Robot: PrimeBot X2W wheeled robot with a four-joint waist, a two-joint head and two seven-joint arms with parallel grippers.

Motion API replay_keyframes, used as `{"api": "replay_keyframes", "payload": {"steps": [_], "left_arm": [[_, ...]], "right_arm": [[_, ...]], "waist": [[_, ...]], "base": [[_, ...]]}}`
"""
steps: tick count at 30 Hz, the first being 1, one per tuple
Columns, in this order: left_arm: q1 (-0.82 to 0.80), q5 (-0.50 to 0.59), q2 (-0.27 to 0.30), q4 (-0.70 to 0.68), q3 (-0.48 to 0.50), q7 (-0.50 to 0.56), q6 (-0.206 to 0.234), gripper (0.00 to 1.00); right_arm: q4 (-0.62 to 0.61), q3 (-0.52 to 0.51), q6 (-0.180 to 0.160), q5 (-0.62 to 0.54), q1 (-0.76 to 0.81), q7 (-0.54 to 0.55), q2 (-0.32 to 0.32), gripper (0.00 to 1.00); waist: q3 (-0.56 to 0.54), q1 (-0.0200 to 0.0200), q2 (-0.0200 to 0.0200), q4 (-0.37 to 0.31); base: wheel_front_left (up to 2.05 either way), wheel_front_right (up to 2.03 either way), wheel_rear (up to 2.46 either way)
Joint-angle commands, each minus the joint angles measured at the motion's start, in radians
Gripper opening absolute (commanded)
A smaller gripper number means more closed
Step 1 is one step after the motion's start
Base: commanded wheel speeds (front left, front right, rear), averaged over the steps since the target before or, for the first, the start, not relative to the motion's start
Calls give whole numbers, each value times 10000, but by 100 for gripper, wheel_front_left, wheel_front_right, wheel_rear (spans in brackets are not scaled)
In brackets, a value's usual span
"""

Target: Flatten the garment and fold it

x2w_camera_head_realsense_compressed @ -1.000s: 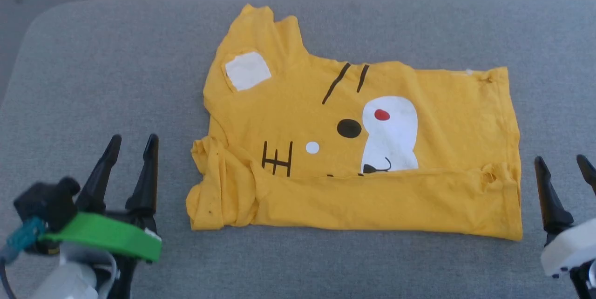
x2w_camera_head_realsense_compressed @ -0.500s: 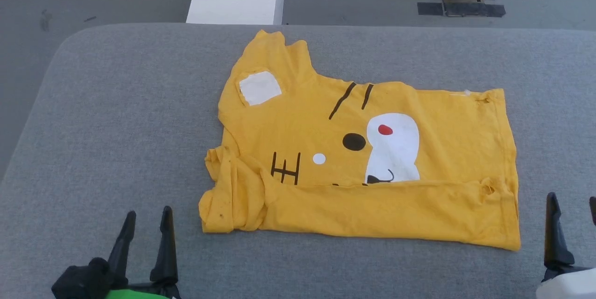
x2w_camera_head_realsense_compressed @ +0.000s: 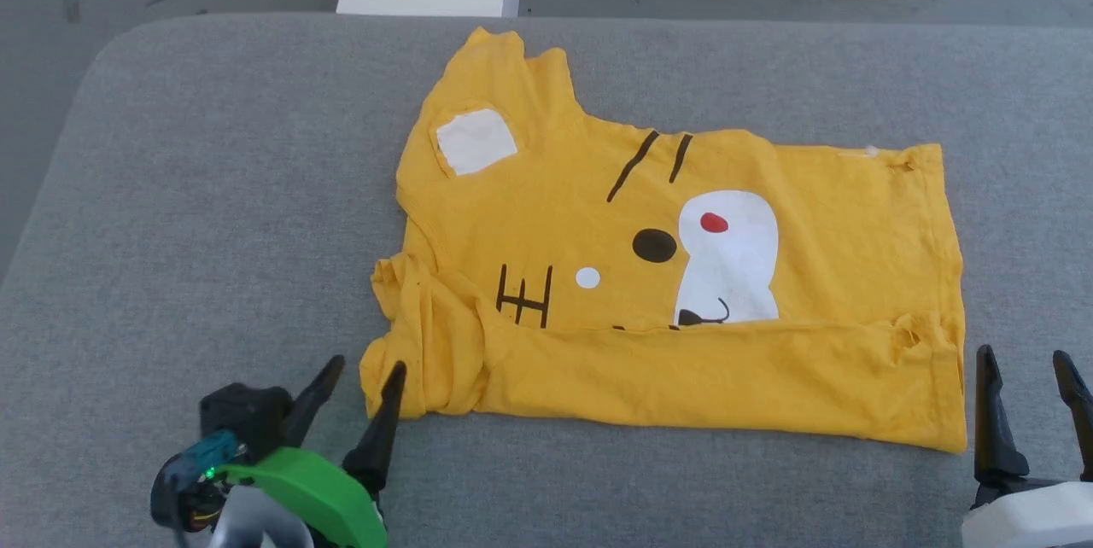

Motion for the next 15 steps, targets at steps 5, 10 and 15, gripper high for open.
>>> {"api": "replay_keyframes", "payload": {"steps": [5,10,15], "left_arm": [[-447,118,185,390,-300,767,-15,100],[-561,20,177,1036,-344,1187,117,100],[-658,-255,18,1694,-359,1547,222,100]], "right_arm": [[109,110,-15,79,-254,26,8,100],[112,161,-15,40,-357,47,8,100],[101,216,-15,-6,-420,117,8,100]], "waist": [[483,0,0,-149],[696,0,0,-207],[746,0,0,-230]], "base": [[0,0,0],[0,0,0],[0,0,0]]}}
